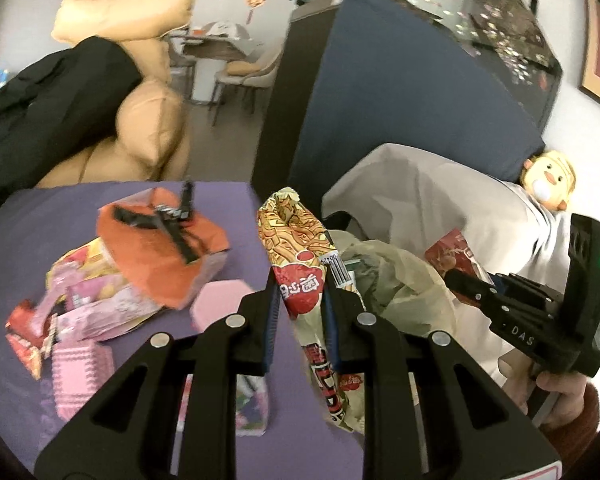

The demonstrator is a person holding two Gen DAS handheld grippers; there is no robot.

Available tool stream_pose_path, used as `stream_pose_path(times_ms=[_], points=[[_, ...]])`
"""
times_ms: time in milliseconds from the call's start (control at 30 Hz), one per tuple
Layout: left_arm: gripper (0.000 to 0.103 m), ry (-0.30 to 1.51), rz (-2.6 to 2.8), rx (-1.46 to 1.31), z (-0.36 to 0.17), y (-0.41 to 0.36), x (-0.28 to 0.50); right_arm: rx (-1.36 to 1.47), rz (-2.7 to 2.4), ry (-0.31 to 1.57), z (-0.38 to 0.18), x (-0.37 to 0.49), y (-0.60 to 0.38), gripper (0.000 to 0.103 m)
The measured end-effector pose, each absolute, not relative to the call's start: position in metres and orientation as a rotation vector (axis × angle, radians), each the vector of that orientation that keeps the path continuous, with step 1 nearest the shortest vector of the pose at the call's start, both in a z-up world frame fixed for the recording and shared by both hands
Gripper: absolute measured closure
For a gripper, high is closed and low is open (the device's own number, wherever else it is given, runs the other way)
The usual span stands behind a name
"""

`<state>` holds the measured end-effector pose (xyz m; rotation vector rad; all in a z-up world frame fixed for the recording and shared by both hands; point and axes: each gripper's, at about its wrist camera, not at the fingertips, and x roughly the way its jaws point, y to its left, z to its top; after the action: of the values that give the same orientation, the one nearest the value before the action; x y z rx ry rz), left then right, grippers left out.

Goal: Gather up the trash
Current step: 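Carry the wrapper with the left tool into the bag while the right tool carries the snack tube, then release the wrapper and snack tube into the bag and withdraw both tools to the table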

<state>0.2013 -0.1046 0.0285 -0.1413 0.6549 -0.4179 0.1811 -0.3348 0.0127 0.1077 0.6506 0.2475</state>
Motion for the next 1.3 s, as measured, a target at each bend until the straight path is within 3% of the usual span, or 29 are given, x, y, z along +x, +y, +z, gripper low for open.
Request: stream_pose_path(times_ms=[733, 800, 833, 900, 1300], points=[[0.084, 0.675, -0.508, -0.076, -0.015, -0.200, 0.244, 0.146, 0.130, 0.654, -0.003, 0.178, -0.381, 0.082], [0.080, 0.692, -0.520, -0.079, -0.018, -0.204, 0.247, 0.151, 0.126, 0.654, -0.004, 0.178, -0.382, 0.082], [0.071, 0.705, -0.525, -0.081, -0.020, -0.205, 0.248, 0.153, 0.126, 0.654, -0.004, 0.177, -0.383, 0.082], [0.065, 0.738, -0.543, -0.083, -0.024, -0.206, 0.250, 0.160, 0.126, 0.655, -0.005, 0.177, -0.384, 0.082], [0.065, 0.741, -0.483, -0.099, -0.007, -0.145, 0.211, 0.191, 0.223, 0.695, -0.021, 0.189, -0.357, 0.082]])
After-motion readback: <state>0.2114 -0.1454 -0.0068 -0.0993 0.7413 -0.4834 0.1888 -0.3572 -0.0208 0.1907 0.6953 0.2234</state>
